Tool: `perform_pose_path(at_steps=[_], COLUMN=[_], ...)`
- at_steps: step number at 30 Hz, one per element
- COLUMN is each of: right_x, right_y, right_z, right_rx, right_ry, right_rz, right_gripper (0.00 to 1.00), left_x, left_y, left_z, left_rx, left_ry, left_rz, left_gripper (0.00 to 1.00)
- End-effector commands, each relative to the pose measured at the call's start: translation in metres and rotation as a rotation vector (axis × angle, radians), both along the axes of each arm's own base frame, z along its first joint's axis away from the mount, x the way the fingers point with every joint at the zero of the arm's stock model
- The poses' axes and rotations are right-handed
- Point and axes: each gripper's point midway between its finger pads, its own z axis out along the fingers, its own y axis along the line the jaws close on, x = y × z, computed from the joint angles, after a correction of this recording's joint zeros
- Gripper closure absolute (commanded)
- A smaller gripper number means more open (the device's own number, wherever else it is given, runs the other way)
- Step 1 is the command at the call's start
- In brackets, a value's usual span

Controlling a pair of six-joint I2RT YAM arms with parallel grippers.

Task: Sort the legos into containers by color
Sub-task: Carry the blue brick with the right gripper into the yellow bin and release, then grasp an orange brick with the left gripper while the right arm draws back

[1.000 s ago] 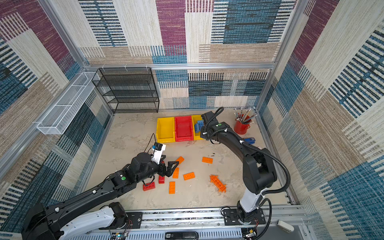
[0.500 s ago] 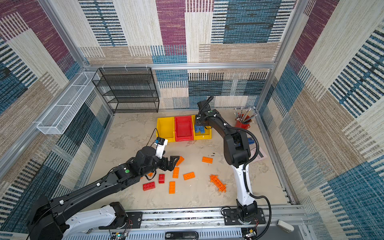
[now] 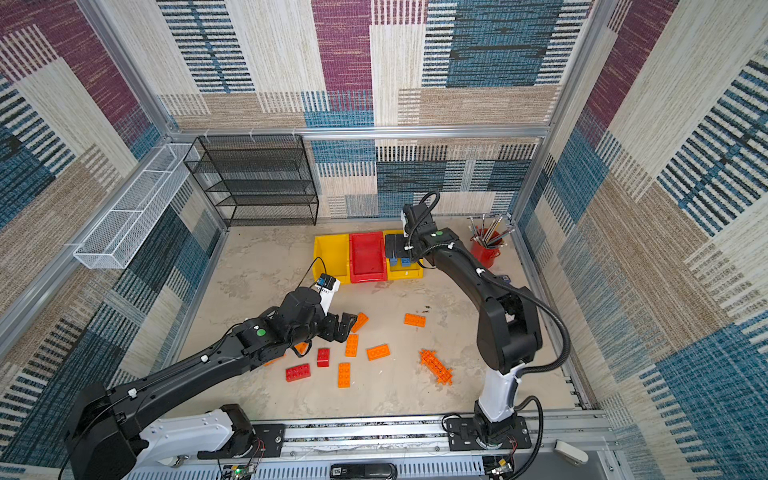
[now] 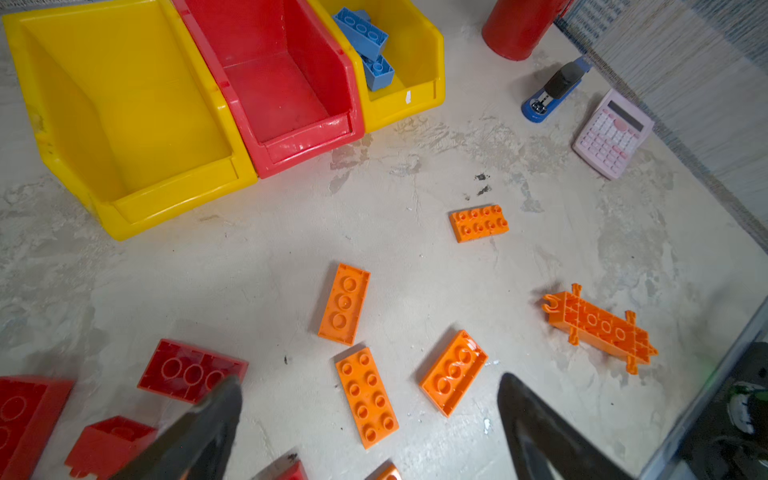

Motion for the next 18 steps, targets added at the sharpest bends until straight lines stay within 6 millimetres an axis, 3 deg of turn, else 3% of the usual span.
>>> perform_pose_path(at_steps=[1,6,9,15,18], right_x=[-0.04,-0.113,-0.144,-0.176,-0.183], right_y=[0.003,-0.016,-0.027,-0.036,-0.037], right_z=[0.009,0.017,0.021,0.023,0.022], right_rx=[0.085,0.169,0.206,0.25,0.262], right_ry=[-0.006,-0.021,-0.038,-0.05,-0.058], right_rz=[0.035,0.052,0.046,0.054,0.061], right_gripper=[0.01,0.01,0.01,0.01,0.01], left_x=[-0.006,-0.008,-0.006,0.008,0.014], left_y=[0.001,-0.001,-0.001,-0.015,-0.026], left_z=[-0.008,-0.016,-0.025,-0.048,-0.059], left_rx=[0.038,0.041,0.053,0.11,0.118], left_ry=[0.033,0.071,0.088,0.136,0.159], left_rz=[-0.033,-0.031,-0.018,-0.017,-0.034], left_gripper=[0.01,0.0,0.01,0.0,0.08])
